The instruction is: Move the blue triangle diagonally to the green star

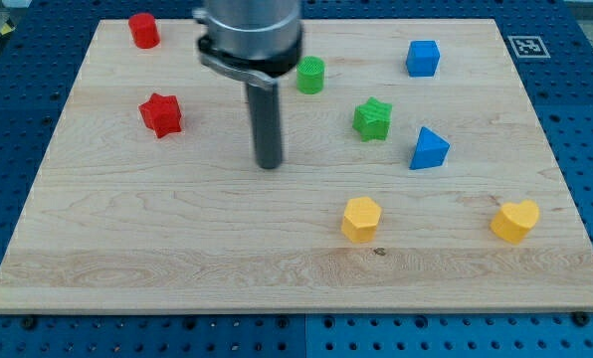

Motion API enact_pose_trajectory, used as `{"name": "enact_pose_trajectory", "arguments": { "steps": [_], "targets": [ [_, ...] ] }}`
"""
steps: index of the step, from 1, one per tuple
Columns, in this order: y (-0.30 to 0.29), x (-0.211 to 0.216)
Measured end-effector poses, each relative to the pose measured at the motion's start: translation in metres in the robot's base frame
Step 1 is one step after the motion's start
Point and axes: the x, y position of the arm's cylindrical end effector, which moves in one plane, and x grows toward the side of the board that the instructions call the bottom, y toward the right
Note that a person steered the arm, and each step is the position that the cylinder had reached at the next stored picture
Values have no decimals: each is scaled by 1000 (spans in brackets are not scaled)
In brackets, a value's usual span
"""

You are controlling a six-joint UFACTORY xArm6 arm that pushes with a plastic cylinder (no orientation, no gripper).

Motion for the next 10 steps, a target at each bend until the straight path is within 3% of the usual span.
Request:
{"name": "enact_pose_trajectory", "arguments": {
  "steps": [2,4,8,10],
  "targets": [
    [113,21],
    [146,20],
    [170,-32],
    [210,-39]
  ]
}}
